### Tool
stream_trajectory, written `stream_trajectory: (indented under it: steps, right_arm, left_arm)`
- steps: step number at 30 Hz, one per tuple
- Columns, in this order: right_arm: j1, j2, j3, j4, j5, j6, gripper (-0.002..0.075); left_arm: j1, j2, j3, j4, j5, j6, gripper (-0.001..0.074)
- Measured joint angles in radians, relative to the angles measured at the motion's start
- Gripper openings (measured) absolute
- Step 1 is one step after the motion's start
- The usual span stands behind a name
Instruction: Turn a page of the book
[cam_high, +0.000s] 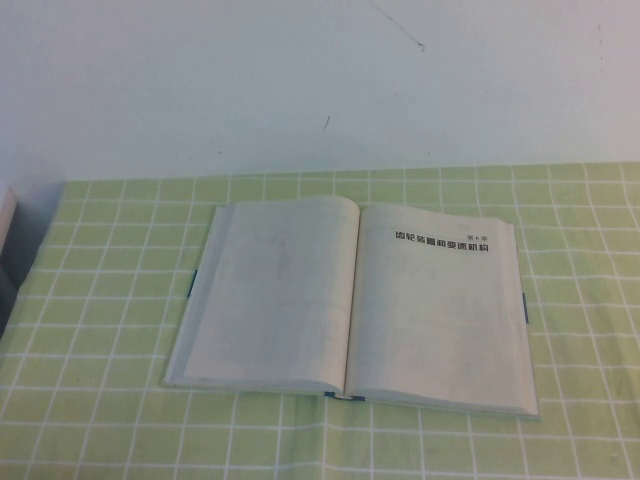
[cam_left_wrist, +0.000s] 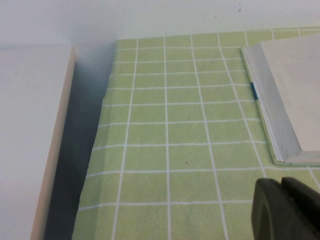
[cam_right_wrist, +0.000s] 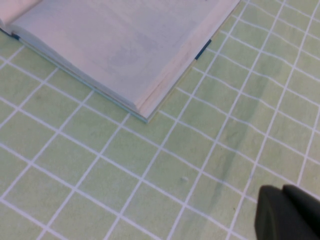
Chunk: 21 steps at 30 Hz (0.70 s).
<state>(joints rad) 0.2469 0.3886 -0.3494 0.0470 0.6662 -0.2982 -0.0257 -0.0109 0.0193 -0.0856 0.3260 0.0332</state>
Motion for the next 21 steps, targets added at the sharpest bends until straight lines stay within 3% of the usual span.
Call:
stream_trajectory:
  steps: [14,21]
  right_arm:
    - [0.000,-0.002,0.009,0.000,-0.012,-0.001,-0.0002]
    - [-0.087,-0.087,0.164,0.002,-0.203,0.005,-0.0002]
  left_arm:
    - [0.000,0.000,0.000,0.000,0.000,0.000,-0.0004]
    - [0.000,0.000,0.000,0.000,0.000,0.000,-0.0004]
